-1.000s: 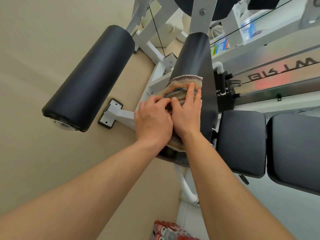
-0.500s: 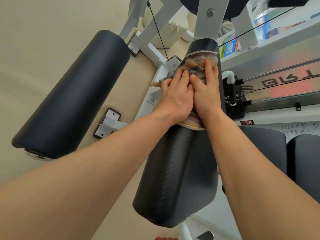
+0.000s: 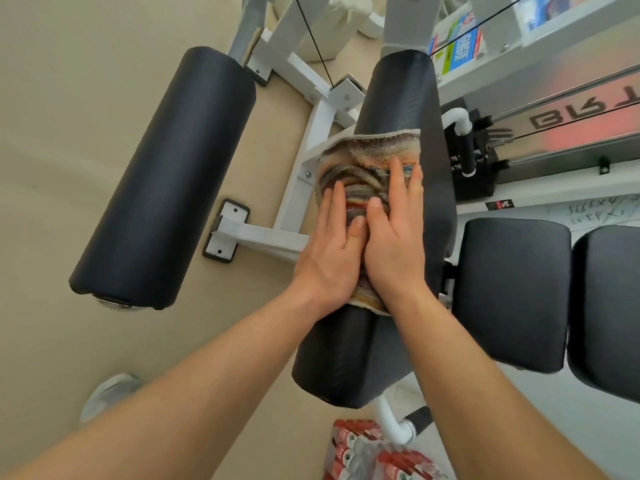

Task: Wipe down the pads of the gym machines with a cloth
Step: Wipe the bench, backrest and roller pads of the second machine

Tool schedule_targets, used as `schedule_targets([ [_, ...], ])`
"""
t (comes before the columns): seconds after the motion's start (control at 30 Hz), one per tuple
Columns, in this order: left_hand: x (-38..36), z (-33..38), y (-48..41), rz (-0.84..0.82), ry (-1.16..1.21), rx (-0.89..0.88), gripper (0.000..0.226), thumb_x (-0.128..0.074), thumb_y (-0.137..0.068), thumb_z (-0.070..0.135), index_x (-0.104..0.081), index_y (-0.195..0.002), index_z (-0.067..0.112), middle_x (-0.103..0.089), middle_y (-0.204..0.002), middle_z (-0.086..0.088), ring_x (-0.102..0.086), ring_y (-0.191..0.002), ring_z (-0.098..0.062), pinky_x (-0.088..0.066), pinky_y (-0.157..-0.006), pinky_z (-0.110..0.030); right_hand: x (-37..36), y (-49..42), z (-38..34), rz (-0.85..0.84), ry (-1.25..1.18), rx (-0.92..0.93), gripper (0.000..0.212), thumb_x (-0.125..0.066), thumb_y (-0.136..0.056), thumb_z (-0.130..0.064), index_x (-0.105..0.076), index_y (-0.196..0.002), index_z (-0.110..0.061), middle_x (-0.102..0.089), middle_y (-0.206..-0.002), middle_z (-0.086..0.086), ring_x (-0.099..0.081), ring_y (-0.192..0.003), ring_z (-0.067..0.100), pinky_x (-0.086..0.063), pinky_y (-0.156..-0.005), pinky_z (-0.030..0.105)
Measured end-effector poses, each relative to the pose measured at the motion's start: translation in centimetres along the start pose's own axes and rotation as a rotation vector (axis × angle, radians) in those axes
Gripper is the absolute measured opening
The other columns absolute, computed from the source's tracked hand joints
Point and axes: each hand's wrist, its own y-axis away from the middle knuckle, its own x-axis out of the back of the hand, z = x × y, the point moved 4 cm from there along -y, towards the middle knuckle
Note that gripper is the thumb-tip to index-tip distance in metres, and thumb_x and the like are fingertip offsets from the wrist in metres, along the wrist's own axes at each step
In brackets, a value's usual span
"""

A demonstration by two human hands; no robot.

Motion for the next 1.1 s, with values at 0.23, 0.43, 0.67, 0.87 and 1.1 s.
schedule_targets([
  [0.23,0.0,-0.1,-1.0,-0.032,0.050,0.034,0.063,-0.022,-0.104,0.052,0.001,-0.160,0.033,-0.004,-0.169,0.009,-0.005,-0.153,-0.004,-0.010,-0.123,-0.028,0.1,-1.6,0.1,-0.013,0.032,-0.056,0.066,-0.032,-0.097,-0.043,-0.009,-0.159,-0.045,0.007,-0.168,-0.019,0.002,-0.156,0.008,-0.016,-0.126,0.049],
  [0.43,0.7,2.0,-8.2,-0.009,0.101,-0.004,0.061,-0.026,-0.108,0.042,-0.004,-0.161,0.022,-0.009,-0.168,0.001,-0.012,-0.153,-0.012,-0.010,-0.110,-0.018,0.6,-7.9,-0.6,0.011,0.133,-0.024,0.065,-0.036,-0.105,-0.041,-0.006,-0.162,-0.033,0.005,-0.171,-0.002,-0.002,-0.158,0.017,-0.016,-0.126,0.049],
  [0.67,1.1,6.8,-21.5,-0.013,0.132,-0.023,0.057,-0.023,-0.109,0.036,-0.010,-0.161,0.018,-0.013,-0.167,-0.007,-0.018,-0.153,-0.025,-0.015,-0.124,-0.040,1.6,-21.7,-2.5,0.073,0.154,-0.082,0.063,-0.042,-0.104,-0.030,-0.020,-0.162,-0.022,-0.016,-0.168,0.008,-0.020,-0.154,0.025,-0.018,-0.126,0.042],
  [0.87,0.7,4.4,-19.4,-0.022,0.187,-0.069,0.063,-0.027,-0.102,0.045,-0.016,-0.160,0.023,-0.023,-0.165,-0.006,-0.024,-0.150,-0.024,-0.021,-0.123,-0.045,1.3,-18.0,-1.7,0.042,0.169,-0.033,0.068,-0.044,-0.101,-0.033,-0.016,-0.162,-0.023,-0.008,-0.170,0.004,-0.017,-0.155,0.023,-0.021,-0.125,0.046],
  [1.1,0.0,-0.8,-2.8,-0.024,0.204,-0.042,0.061,-0.024,-0.105,0.050,-0.006,-0.160,0.032,-0.015,-0.167,0.007,-0.018,-0.151,-0.009,-0.022,-0.123,-0.036,0.0,-2.3,-1.1,0.011,0.180,-0.058,0.069,-0.042,-0.103,-0.039,-0.005,-0.161,-0.036,0.005,-0.171,-0.007,-0.003,-0.157,0.011,-0.017,-0.124,0.035],
])
